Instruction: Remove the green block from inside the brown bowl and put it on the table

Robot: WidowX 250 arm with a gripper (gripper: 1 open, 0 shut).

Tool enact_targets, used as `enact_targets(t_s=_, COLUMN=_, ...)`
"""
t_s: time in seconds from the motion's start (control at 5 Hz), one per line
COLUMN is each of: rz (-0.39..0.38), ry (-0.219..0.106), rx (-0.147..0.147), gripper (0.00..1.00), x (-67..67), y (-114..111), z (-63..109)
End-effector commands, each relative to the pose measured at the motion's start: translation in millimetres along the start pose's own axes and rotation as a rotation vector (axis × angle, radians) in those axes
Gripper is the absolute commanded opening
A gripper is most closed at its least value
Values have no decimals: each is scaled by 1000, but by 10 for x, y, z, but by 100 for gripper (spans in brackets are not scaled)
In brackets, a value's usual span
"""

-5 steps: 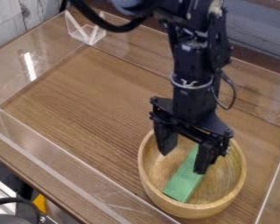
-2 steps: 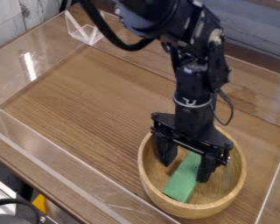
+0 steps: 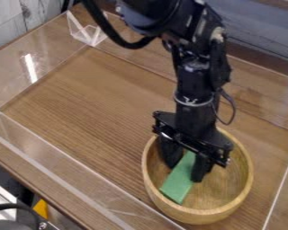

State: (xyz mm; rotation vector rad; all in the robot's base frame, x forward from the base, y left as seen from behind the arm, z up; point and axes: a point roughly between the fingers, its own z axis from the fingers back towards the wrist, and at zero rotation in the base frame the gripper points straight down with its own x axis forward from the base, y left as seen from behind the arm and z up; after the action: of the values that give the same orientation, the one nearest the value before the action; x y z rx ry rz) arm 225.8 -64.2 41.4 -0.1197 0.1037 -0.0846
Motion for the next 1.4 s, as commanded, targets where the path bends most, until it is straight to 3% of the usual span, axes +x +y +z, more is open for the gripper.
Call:
enact_targets(t_s=0.0, rz=0, ry=-35, rx=-1, gripper=0, x=106, y=60, z=224)
enact_targets(t_s=0.2, rz=56, ry=-73, rx=-24, gripper=0, x=145, y=124, z=405)
enact_targets(t_s=0.4, rz=122, ry=-122, rx=-49, gripper=0, x=196, y=254, z=699)
enact_targets(t_s=0.6, rz=86, ry=-125, rx=-55, gripper=100, x=156, y=236, z=861)
enact_targets(t_s=0.8, rz=41, ry=-108, rx=-48, gripper=100, x=103, y=152, z=854)
enact_targets(t_s=1.2, rz=-3, ry=-100, rx=-29, gripper=100, x=-21, y=-141, z=562)
